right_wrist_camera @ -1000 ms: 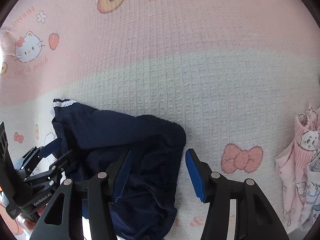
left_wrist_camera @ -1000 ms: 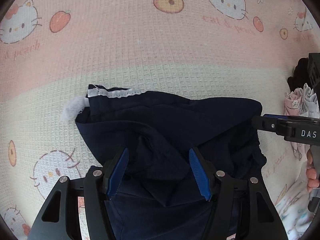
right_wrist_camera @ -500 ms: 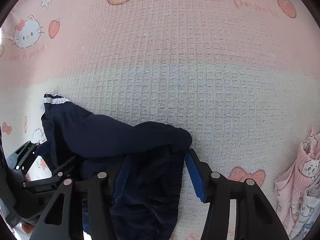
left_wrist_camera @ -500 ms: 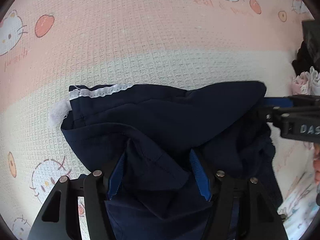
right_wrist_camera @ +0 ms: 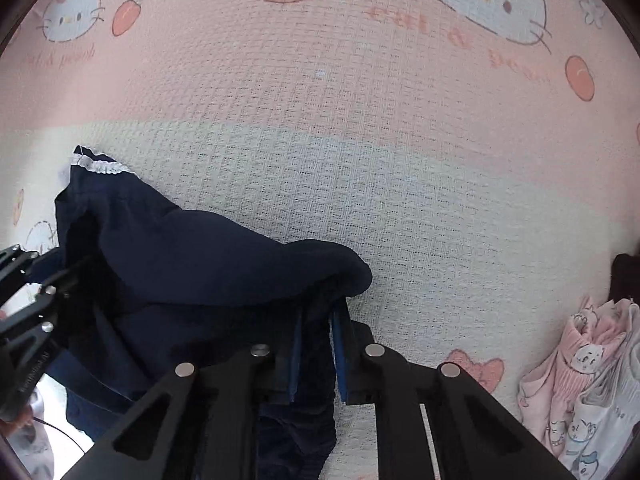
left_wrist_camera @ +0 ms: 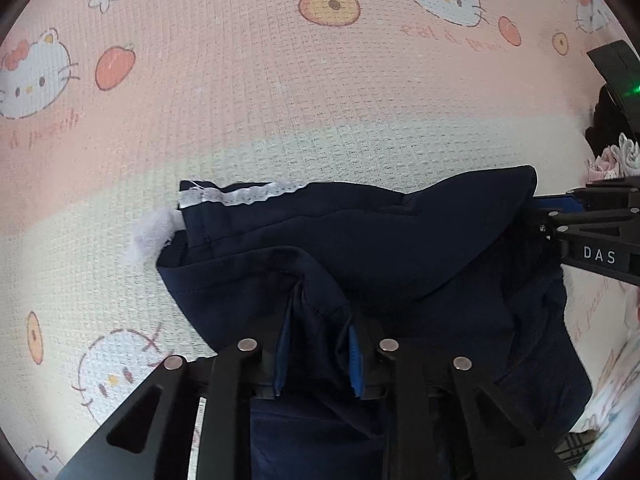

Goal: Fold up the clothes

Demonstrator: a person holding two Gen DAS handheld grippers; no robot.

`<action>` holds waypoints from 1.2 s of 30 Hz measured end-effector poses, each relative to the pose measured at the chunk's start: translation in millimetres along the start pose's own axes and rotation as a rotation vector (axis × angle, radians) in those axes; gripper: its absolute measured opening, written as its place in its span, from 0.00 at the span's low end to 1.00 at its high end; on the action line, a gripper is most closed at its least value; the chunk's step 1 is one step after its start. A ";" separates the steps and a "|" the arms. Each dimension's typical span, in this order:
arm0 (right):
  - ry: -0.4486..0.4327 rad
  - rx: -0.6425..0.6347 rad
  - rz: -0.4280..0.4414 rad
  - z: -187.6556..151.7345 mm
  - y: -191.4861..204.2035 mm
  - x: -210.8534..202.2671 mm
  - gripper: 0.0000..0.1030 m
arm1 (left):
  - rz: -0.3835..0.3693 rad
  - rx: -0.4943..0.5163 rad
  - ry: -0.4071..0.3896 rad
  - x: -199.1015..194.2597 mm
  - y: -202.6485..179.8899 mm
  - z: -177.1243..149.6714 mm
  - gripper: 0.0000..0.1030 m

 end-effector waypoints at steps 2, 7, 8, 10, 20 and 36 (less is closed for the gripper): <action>-0.018 -0.008 -0.016 0.2 4.9 -1.3 0.09 | -0.009 0.000 -0.017 -4.2 6.5 -1.8 0.13; -0.033 0.015 -0.034 -0.2 6.4 -10.8 0.08 | -0.010 0.009 -0.057 -19.6 18.5 -5.9 0.12; -0.036 0.028 -0.030 1.1 4.8 -12.3 0.07 | -0.006 0.012 -0.063 -22.2 22.2 -6.9 0.12; -0.041 0.042 -0.036 3.0 1.7 -15.8 0.07 | -0.002 0.003 -0.060 -21.4 27.0 -8.7 0.12; -0.012 0.080 -0.069 -4.6 -9.2 -10.8 0.07 | 0.013 -0.060 -0.020 -8.0 46.7 -17.3 0.12; 0.020 0.087 -0.036 -8.7 8.1 2.1 0.07 | 0.020 -0.216 0.060 2.5 81.0 -53.3 0.14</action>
Point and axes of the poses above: each gripper's, at about its wrist camera, not at the fingertips, and x roughly the way its jaws point, y to its left, z to its top, the point moved 2 cm from there along x, roughly the way its jaws point, and after that the axes turned 4 degrees about -y, right-handed, at the moved point
